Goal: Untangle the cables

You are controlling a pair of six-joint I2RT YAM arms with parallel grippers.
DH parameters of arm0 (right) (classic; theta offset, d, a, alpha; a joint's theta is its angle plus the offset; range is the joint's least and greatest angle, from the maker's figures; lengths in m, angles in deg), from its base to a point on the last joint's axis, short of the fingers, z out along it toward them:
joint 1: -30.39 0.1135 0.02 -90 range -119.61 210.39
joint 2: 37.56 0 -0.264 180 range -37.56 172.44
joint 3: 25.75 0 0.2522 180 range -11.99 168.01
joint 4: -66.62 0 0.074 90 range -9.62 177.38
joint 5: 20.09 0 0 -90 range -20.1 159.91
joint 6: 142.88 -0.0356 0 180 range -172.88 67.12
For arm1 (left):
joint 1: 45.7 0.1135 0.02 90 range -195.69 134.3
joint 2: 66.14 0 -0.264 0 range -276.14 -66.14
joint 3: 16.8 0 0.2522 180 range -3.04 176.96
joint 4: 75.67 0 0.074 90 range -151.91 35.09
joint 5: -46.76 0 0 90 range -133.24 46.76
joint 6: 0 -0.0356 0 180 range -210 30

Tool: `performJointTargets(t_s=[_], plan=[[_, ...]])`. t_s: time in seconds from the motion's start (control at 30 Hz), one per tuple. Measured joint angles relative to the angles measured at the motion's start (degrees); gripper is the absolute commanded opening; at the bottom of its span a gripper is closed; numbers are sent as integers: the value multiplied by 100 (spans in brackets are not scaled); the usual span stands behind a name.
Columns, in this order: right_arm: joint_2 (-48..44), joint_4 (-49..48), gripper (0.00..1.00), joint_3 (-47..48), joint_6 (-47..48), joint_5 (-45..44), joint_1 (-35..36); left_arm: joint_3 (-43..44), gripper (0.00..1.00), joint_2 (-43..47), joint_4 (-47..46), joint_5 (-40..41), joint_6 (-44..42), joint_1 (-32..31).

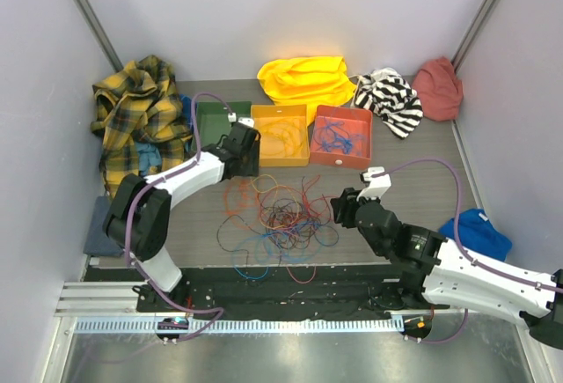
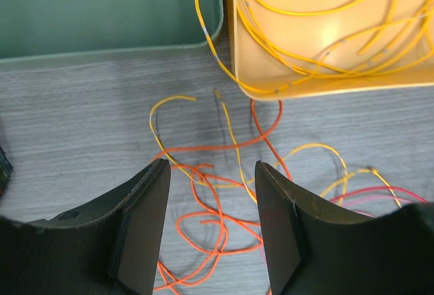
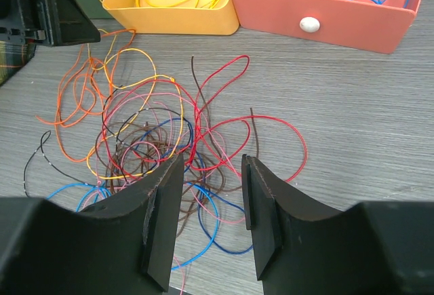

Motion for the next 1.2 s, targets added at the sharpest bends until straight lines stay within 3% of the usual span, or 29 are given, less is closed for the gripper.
performJointTargets(t_s=[0.2,0.53,0.77,0.9,1.07,1.2], plan=[[24,-2,47,-4,37,-31,0,372,57,-498,160,140,-197,0],[-144,37,47,-66,81,-120,0,431,36,-901,153,376,-328,0],[-168,50,47,-70,96,-144,0,343,51,-839,181,501,-264,0],[-192,57,47,-70,94,-144,0,-42,60,-337,387,706,-122,0],[-216,46,47,-125,90,-131,0,-595,61,717,483,844,173,0],[-219,46,47,-149,81,-116,0,-761,61,898,470,826,417,0]])
